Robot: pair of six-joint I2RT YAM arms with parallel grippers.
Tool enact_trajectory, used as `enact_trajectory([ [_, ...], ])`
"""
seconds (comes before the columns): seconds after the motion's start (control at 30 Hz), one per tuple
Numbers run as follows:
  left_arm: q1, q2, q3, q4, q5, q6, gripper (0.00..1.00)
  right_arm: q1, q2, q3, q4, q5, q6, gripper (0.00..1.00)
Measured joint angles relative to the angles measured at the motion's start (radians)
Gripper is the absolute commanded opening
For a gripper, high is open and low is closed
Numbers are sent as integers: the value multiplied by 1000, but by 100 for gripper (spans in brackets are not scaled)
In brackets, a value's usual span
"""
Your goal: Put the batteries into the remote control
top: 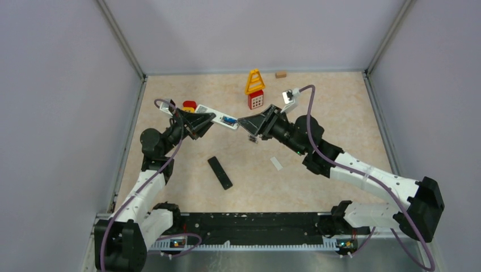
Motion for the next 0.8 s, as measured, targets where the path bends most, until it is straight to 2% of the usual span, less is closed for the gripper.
enact_trajectory([
  [0.47, 0, 0, 0, -1, 0, 6, 0, 0, 27, 2, -23, 0, 3, 45],
  [0.8, 7, -1, 0, -23, 0, 57, 0, 0, 73, 74, -84, -1, 18, 44],
])
